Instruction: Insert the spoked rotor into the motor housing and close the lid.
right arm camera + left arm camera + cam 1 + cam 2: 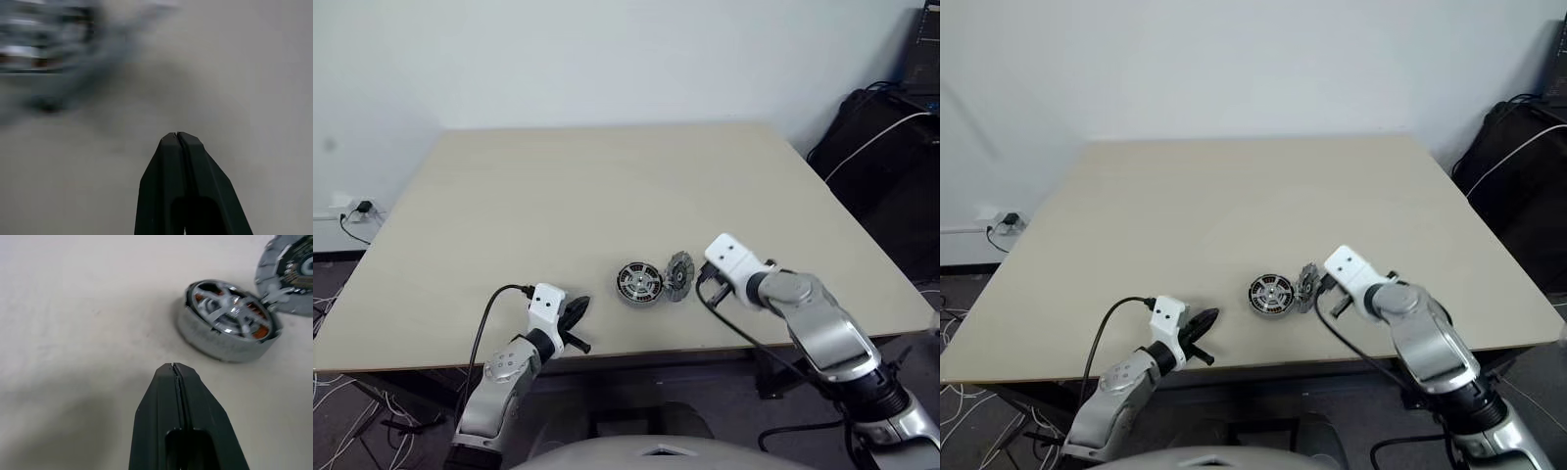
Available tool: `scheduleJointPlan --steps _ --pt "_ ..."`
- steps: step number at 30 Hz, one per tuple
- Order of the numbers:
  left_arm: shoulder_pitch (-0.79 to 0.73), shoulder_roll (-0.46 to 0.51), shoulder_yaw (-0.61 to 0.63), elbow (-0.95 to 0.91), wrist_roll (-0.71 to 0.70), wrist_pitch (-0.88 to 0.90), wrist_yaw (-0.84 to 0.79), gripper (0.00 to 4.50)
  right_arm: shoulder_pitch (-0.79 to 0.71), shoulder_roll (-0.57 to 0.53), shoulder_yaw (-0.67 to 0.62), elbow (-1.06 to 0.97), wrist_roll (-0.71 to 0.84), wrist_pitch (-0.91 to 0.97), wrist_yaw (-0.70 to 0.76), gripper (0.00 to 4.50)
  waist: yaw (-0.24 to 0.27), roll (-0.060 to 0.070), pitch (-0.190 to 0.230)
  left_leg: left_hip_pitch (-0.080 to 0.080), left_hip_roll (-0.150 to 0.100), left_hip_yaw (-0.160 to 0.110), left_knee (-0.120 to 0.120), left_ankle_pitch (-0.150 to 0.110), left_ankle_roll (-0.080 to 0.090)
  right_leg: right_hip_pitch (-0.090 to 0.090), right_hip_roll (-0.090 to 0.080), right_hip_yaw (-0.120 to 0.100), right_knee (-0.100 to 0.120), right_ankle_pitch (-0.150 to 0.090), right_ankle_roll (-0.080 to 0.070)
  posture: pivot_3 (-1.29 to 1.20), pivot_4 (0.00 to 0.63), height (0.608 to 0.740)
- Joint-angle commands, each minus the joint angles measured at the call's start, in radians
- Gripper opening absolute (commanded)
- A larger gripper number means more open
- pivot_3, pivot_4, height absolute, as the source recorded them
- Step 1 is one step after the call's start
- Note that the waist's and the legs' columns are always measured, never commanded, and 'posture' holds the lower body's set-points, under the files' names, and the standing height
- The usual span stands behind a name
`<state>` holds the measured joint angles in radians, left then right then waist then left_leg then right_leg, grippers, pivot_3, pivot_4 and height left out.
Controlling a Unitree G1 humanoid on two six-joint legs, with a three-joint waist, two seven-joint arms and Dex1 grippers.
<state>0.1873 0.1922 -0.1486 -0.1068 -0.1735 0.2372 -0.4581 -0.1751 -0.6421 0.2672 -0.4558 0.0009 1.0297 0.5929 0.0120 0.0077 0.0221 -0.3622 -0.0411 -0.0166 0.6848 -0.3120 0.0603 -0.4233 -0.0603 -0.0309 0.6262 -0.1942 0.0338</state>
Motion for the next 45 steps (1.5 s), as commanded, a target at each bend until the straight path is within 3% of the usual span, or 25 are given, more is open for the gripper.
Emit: scheduleJointPlan --steps 1,11,27,36,42,45 --pt "-0.011 0.005 -0.001 -0.027 -0.009 -0.003 -0.008 0.00 -0.010 0.030 -0.055 -0.057 0.071 -0.036 0.029 0.03 0.001 -0.001 0.001 0.001 0.000 0.000 0.000 0.000 0.000 0.001 0.000 0.000 0.000 0.000 0.000 0.00 0.000 0.740" --pt "-0.003 0.011 0.008 -0.032 -0.010 -0.001 -0.002 0.00 -0.044 0.127 -0.094 -0.007 0.197 -0.097 0.049 0.03 0.012 -0.007 0.005 0.001 -0.001 -0.001 0.002 -0.001 0.001 0.002 -0.004 0.001 -0.001 0.003 0.004 0.00 0.000 0.740" --pt "0.005 0.012 0.021 -0.052 -0.010 0.002 0.013 0.00 -0.092 0.340 0.014 0.395 0.172 -0.178 -0.049 0.03 0.014 -0.006 0.003 0.002 -0.001 -0.001 0.002 -0.001 0.001 -0.002 -0.005 0.001 -0.001 0.005 -0.002 0.00 0.000 0.740" --pt "0.010 0.012 0.020 -0.058 -0.009 0.006 0.014 0.00 -0.056 0.365 -0.063 0.266 0.233 -0.279 -0.047 0.03 0.013 -0.003 0.001 0.002 -0.001 -0.001 0.002 -0.001 0.001 -0.002 -0.002 0.001 -0.001 0.006 -0.001 0.00 0.000 0.740" --pt "0.006 0.008 0.016 -0.054 -0.008 0.007 0.014 0.00 -0.010 0.366 -0.041 0.274 0.185 -0.354 -0.093 0.03 0.013 -0.003 0.001 0.002 -0.001 -0.001 0.001 -0.001 0.001 -0.002 -0.002 0.001 0.000 0.006 -0.001 0.00 0.000 0.740" --pt "0.004 0.008 0.016 -0.052 -0.007 0.007 0.013 0.00 0.015 0.366 -0.040 0.280 0.176 -0.406 -0.093 0.60 0.013 -0.003 0.001 0.002 -0.001 0.000 0.001 -0.001 0.001 -0.002 -0.002 0.001 0.000 0.006 -0.001 0.00 0.000 0.740"
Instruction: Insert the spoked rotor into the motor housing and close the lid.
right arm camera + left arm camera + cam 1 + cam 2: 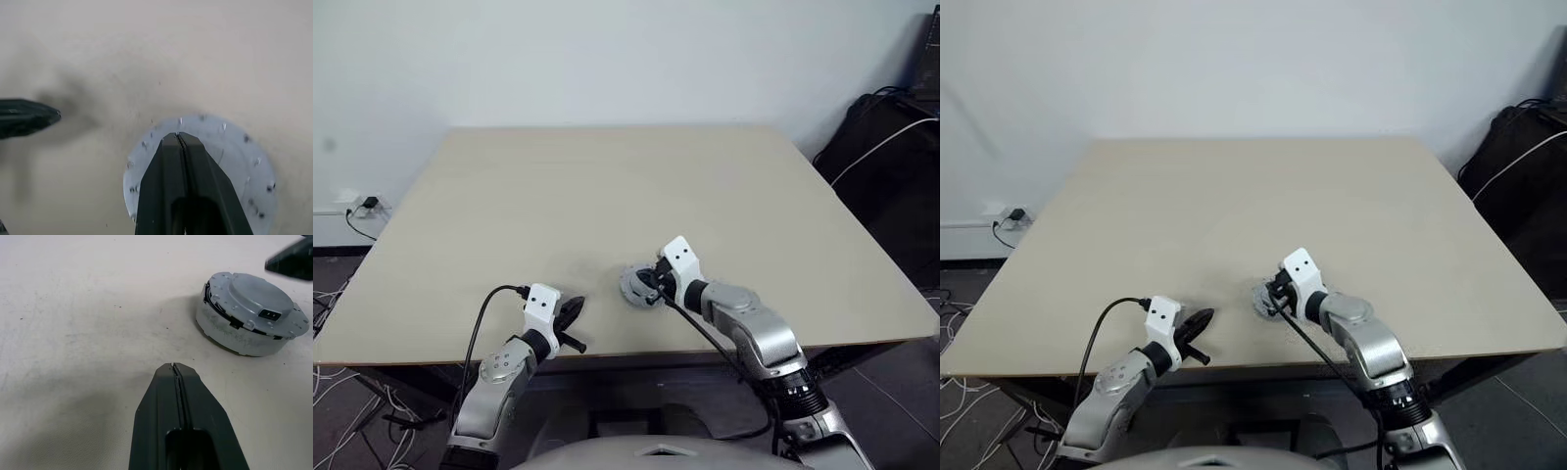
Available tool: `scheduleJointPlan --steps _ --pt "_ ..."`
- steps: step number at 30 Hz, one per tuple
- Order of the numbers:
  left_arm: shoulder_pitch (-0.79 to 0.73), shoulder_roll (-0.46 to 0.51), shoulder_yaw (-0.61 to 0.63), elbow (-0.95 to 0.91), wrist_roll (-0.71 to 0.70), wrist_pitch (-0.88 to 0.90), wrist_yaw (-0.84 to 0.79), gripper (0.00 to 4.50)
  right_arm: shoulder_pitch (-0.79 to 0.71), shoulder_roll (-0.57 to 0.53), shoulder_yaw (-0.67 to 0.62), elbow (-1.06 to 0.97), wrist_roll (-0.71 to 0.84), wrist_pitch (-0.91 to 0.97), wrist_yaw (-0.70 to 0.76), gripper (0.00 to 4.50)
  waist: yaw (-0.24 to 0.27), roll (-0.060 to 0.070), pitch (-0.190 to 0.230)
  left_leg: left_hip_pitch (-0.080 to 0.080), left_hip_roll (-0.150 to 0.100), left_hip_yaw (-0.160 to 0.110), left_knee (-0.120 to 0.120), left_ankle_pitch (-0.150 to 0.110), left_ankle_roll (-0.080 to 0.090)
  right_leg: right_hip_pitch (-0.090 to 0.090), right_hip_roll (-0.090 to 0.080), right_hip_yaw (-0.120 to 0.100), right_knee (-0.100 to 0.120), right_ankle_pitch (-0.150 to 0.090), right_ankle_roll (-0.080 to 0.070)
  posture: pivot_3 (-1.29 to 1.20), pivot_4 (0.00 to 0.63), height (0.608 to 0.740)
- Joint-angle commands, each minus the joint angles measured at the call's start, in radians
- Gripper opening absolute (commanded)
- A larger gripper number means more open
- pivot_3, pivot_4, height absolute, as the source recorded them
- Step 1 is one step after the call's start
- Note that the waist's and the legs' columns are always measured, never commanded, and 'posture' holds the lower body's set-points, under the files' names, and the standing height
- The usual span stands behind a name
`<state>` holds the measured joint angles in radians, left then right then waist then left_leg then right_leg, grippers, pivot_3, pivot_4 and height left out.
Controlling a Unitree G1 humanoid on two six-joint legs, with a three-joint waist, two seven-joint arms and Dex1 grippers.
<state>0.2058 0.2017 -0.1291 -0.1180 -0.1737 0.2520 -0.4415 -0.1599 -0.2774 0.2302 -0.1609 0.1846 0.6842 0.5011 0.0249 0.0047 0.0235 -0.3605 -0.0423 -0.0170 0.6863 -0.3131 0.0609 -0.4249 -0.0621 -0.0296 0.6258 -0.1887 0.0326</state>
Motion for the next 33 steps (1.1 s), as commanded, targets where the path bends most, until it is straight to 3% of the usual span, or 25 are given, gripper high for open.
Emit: scheduleJointPlan --steps 1,12,33 --pt "-0.015 -0.001 -0.003 -0.041 -0.007 -0.007 -0.003 0.00 0.009 -0.007 0.009 -0.017 -0.016 -0.075 0.007 0.96 -0.001 0.000 0.000 0.000 0.000 0.000 0.000 0.000 0.000 0.000 0.000 0.000 0.000 0.000 0.000 0.00 0.000 0.740" --pt "-0.022 0.001 -0.005 -0.039 -0.008 -0.004 -0.008 0.00 0.018 -0.032 0.030 0.033 -0.029 -0.116 0.036 4.46 -0.003 0.000 0.000 0.000 0.000 0.001 0.000 0.000 0.000 0.001 0.001 0.000 0.000 -0.001 0.000 0.00 0.000 0.740" --pt "-0.019 -0.004 0.005 -0.020 -0.007 -0.027 -0.006 0.00 -0.049 -0.028 0.031 0.162 -0.073 -0.158 0.057 4.46 -0.004 0.000 0.000 0.001 0.000 0.001 0.000 0.000 0.000 0.002 0.001 0.001 0.000 0.000 -0.001 0.00 0.000 0.740"
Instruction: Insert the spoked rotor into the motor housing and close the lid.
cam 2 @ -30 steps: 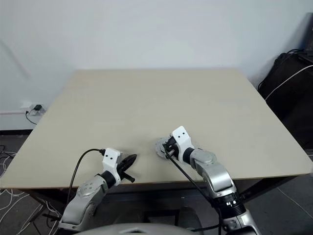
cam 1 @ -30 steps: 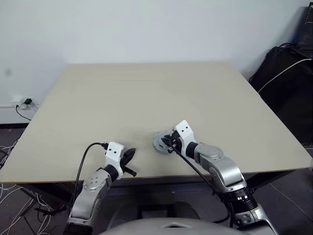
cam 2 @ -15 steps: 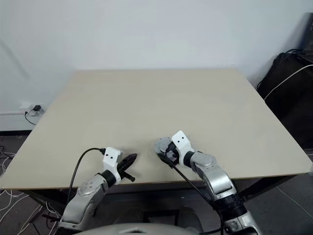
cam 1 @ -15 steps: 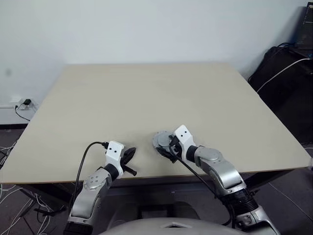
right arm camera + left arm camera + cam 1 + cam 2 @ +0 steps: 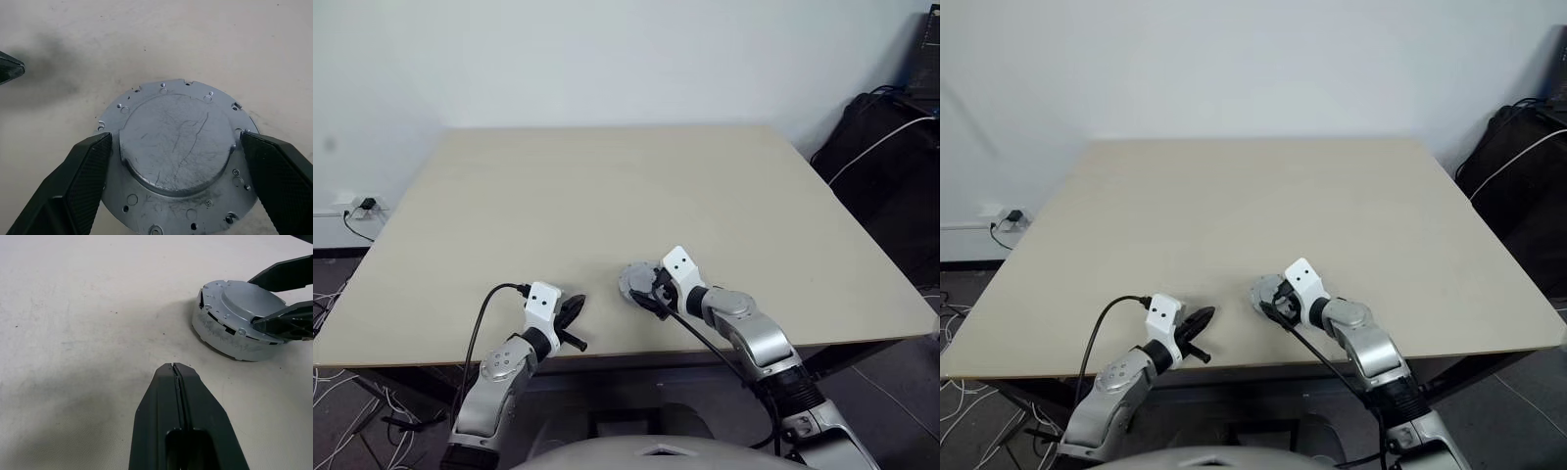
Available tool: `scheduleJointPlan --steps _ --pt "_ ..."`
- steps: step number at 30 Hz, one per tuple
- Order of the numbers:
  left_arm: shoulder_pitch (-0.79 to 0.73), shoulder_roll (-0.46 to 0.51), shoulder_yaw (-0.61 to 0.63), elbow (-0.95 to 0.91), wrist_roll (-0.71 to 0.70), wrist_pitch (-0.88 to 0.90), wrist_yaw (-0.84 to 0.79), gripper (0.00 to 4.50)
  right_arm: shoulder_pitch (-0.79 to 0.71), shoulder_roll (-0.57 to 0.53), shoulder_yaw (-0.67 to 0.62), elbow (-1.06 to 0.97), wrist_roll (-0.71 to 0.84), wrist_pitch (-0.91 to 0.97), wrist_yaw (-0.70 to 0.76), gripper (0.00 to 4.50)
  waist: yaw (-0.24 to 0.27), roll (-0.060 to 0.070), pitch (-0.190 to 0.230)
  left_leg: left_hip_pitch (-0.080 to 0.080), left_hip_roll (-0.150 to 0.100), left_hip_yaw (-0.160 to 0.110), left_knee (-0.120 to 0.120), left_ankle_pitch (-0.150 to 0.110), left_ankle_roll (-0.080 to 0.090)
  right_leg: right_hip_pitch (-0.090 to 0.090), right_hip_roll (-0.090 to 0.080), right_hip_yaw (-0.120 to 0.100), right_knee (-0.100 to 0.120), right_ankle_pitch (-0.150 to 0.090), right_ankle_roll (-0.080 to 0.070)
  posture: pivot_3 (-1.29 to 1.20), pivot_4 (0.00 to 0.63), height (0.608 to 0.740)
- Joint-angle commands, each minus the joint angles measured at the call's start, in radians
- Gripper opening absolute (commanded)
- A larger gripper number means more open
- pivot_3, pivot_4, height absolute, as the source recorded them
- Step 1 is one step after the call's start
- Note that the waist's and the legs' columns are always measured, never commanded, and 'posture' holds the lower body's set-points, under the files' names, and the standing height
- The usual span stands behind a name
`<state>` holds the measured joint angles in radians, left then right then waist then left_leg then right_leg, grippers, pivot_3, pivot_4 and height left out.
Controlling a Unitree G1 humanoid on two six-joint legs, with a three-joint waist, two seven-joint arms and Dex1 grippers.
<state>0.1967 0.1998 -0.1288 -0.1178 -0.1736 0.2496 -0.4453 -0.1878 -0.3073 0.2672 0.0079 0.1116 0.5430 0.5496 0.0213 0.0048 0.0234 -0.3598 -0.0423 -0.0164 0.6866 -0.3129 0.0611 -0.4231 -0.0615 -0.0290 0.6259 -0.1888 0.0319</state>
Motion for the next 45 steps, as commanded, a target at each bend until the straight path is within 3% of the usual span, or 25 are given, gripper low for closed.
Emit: scheduleJointPlan --steps 1,4,5,12,28,45 --pt "-0.010 -0.002 0.005 -0.020 -0.007 -0.025 -0.002 0.00 -0.019 0.004 -0.008 -0.009 0.002 -0.017 0.011 4.08 0.000 0.000 0.000 0.000 0.000 0.000 0.000 0.000 0.000 0.000 0.000 0.000 0.000 0.000 0.000 0.00 0.000 0.740" --pt "-0.010 -0.001 0.005 -0.019 -0.007 -0.026 -0.003 0.00 -0.014 0.011 -0.015 -0.012 -0.001 -0.027 0.005 3.26 0.000 0.000 0.000 0.000 0.000 0.000 0.000 0.000 0.000 0.000 0.000 0.000 0.000 0.000 0.000 0.00 0.000 0.740" --pt "-0.009 -0.001 0.005 -0.019 -0.006 -0.027 -0.003 0.00 -0.013 0.014 -0.018 -0.012 -0.004 -0.033 -0.001 3.21 -0.001 0.000 0.000 0.000 0.000 0.000 0.000 0.000 0.000 0.000 0.000 0.000 0.000 0.000 0.000 0.00 0.000 0.740" --pt "-0.010 0.000 0.003 -0.015 -0.005 -0.028 -0.005 0.00 -0.008 0.038 -0.028 0.009 -0.030 -0.054 -0.057 3.21 -0.003 0.000 0.000 0.000 0.000 0.000 0.000 0.000 0.000 0.003 0.000 0.001 0.000 0.000 0.000 0.00 0.000 0.740" --pt "-0.003 -0.002 0.005 -0.010 -0.005 -0.035 -0.002 0.00 -0.051 0.003 0.007 0.023 -0.032 0.100 -0.001 3.21 -0.004 0.002 -0.001 0.005 0.000 -0.001 0.000 0.000 0.000 0.009 0.000 0.000 0.000 -0.001 0.001 0.00 0.000 0.740" --pt "0.001 -0.004 0.003 0.008 -0.004 -0.054 -0.004 0.00 -0.059 -0.010 0.020 0.032 -0.045 0.112 0.001 3.21 -0.003 0.002 -0.001 0.011 0.000 -0.001 -0.001 0.000 0.000 0.010 -0.003 0.000 0.000 -0.004 0.004 0.00 0.000 0.740"
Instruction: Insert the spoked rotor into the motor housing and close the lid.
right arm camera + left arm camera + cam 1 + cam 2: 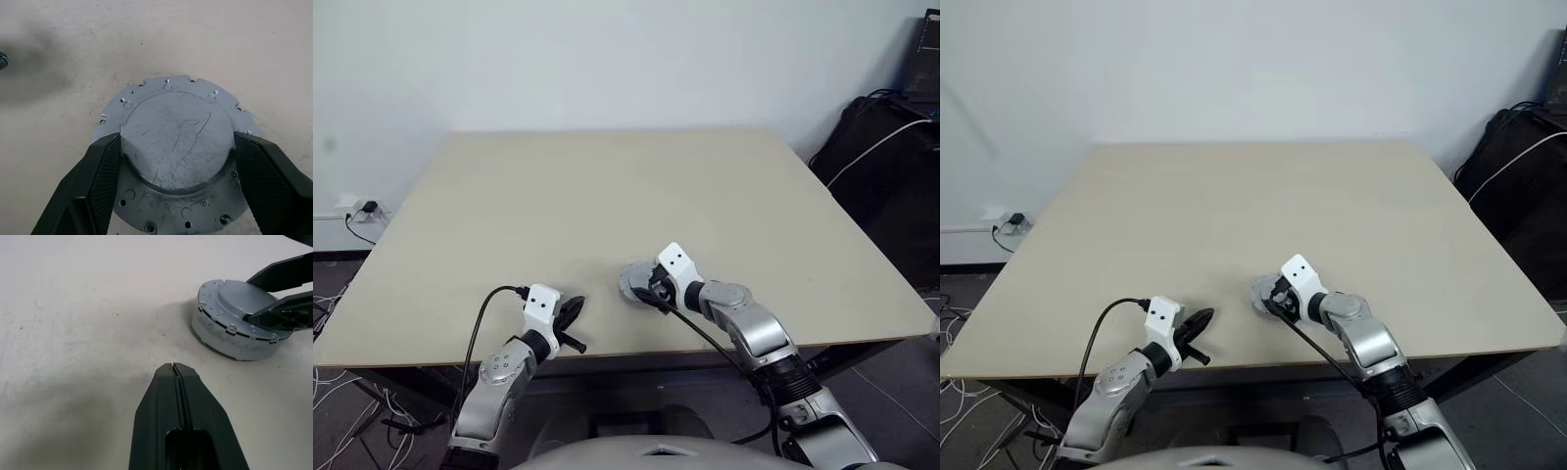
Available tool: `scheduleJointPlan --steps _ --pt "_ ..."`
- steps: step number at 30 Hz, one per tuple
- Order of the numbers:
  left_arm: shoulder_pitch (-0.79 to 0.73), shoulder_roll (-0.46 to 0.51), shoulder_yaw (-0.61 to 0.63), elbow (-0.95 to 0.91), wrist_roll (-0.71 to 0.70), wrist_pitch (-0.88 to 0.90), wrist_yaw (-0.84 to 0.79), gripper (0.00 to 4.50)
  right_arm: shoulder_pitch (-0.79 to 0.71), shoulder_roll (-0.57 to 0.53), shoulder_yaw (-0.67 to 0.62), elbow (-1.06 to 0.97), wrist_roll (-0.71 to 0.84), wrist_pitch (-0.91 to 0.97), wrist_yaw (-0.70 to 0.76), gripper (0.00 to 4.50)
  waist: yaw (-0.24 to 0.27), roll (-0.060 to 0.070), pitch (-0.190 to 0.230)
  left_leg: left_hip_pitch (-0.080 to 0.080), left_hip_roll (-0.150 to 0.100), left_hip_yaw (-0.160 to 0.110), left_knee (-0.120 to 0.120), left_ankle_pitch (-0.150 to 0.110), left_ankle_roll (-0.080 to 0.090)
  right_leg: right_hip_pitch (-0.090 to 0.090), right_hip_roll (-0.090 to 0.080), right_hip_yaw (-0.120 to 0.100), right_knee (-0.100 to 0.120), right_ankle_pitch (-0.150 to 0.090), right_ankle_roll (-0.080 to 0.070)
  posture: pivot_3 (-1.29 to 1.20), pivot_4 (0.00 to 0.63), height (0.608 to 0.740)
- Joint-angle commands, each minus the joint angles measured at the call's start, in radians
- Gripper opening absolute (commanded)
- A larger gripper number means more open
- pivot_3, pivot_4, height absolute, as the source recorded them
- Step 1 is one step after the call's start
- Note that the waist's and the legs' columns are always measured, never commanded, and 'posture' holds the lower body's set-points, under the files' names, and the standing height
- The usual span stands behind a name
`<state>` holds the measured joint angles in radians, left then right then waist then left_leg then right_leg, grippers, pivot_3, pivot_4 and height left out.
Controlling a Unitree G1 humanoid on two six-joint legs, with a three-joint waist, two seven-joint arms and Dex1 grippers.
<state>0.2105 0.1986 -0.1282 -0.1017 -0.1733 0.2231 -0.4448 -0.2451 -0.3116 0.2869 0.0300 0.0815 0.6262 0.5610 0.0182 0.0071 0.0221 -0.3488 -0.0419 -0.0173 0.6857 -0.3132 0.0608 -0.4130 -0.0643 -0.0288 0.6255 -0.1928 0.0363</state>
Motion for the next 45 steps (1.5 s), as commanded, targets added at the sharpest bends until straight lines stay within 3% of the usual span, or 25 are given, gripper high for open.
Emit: scheduleJointPlan --steps 1,13,19,28,33,37,45 --pt "-0.014 -0.003 0.002 -0.007 -0.004 -0.028 -0.005 0.00 -0.002 -0.006 0.002 0.010 -0.017 0.028 -0.012 3.21 0.000 0.000 0.000 0.000 0.000 0.000 0.000 0.000 0.000 0.000 0.000 0.000 0.000 0.000 0.000 0.00 0.000 0.740" --pt "-0.026 0.001 -0.003 -0.015 -0.006 -0.013 -0.010 0.00 -0.017 -0.007 0.022 -0.004 -0.019 0.125 -0.035 3.21 0.000 0.001 -0.001 0.002 0.000 0.000 0.000 0.000 0.000 0.002 -0.001 0.000 0.000 0.000 0.001 0.00 0.000 0.740" --pt "-0.025 0.003 -0.005 -0.029 -0.006 -0.002 -0.010 0.00 0.000 -0.047 0.046 0.006 -0.038 0.028 0.001 3.21 0.002 0.002 -0.001 0.001 0.000 0.000 -0.001 0.000 0.000 0.001 -0.001 -0.001 -0.001 -0.001 0.002 0.00 0.000 0.740" --pt "-0.036 0.002 -0.011 -0.052 0.001 0.021 -0.002 0.00 -0.015 0.002 0.017 0.034 -0.042 0.128 -0.069 3.21 0.001 0.001 -0.001 0.002 0.000 -0.001 -0.002 -0.001 0.000 0.001 -0.001 0.000 0.000 -0.003 0.000 0.00 0.000 0.740" --pt "-0.117 -0.028 0.003 -0.036 -0.010 0.073 0.034 0.00 -0.016 0.007 0.018 0.045 -0.049 0.147 -0.085 3.21 0.001 0.001 -0.001 0.004 0.000 -0.001 -0.001 -0.003 -0.004 0.005 -0.002 -0.001 0.000 -0.002 0.002 0.00 0.000 0.740" --pt "-0.267 -0.077 0.030 0.021 -0.026 0.202 0.094 0.00 -0.014 0.004 0.017 0.047 -0.049 0.146 -0.086 3.21 0.002 -0.001 -0.002 0.005 0.000 -0.001 -0.001 -0.001 -0.003 0.006 0.000 -0.001 0.000 -0.001 0.005 0.00 0.000 0.740" --pt "-0.501 -0.130 0.081 0.187 -0.184 0.487 0.018 0.00 -0.011 0.001 0.011 0.027 -0.047 0.155 -0.090 3.21 -0.003 -0.002 -0.003 0.005 -0.001 -0.001 -0.001 0.001 0.000 0.006 0.004 -0.001 0.000 -0.001 0.005 0.00 0.000 0.740"
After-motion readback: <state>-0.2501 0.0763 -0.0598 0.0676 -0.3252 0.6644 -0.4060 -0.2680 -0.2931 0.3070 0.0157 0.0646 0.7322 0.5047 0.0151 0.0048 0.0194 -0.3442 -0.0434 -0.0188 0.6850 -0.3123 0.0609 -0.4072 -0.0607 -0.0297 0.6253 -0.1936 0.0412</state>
